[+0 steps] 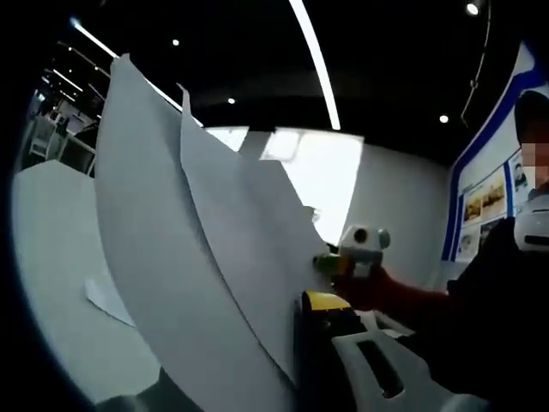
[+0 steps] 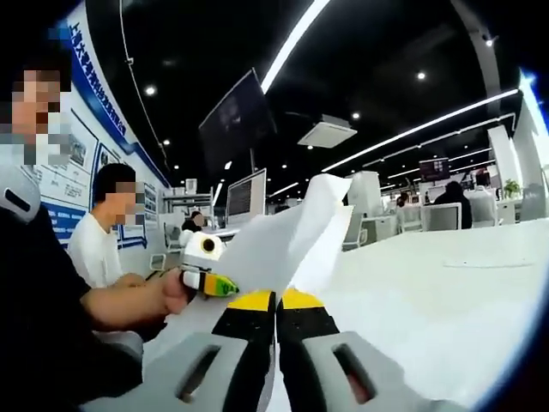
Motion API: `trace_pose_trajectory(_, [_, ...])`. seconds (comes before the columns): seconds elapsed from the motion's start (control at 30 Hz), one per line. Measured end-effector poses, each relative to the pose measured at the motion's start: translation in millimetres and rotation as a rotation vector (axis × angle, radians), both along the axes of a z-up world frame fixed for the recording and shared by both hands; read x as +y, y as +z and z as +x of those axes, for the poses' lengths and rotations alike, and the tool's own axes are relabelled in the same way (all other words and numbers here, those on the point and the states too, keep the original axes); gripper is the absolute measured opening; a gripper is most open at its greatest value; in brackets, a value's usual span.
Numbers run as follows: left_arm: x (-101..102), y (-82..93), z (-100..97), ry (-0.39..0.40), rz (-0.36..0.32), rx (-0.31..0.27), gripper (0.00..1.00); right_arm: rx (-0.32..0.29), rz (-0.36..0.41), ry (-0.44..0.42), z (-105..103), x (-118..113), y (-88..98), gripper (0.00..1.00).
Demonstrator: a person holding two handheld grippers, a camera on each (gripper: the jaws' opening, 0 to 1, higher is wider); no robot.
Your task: Organize the stack of printing papers by aligning and flattening the scattered papers on the table
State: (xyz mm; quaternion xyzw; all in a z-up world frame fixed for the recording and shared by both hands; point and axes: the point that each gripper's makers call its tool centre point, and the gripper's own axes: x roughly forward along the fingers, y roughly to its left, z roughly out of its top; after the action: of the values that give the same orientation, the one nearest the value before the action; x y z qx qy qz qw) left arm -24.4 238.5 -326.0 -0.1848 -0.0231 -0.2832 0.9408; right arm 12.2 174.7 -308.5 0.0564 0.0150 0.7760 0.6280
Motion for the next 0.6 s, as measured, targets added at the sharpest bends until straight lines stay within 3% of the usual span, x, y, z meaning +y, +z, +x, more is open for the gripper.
trace_pose_trajectory(0.6, [1.1, 0.8, 0.2, 0.001, -0.002, 0.0, 0.11, 0.034, 0.003, 0.01, -11.0, 10.1, 0.6, 0.0])
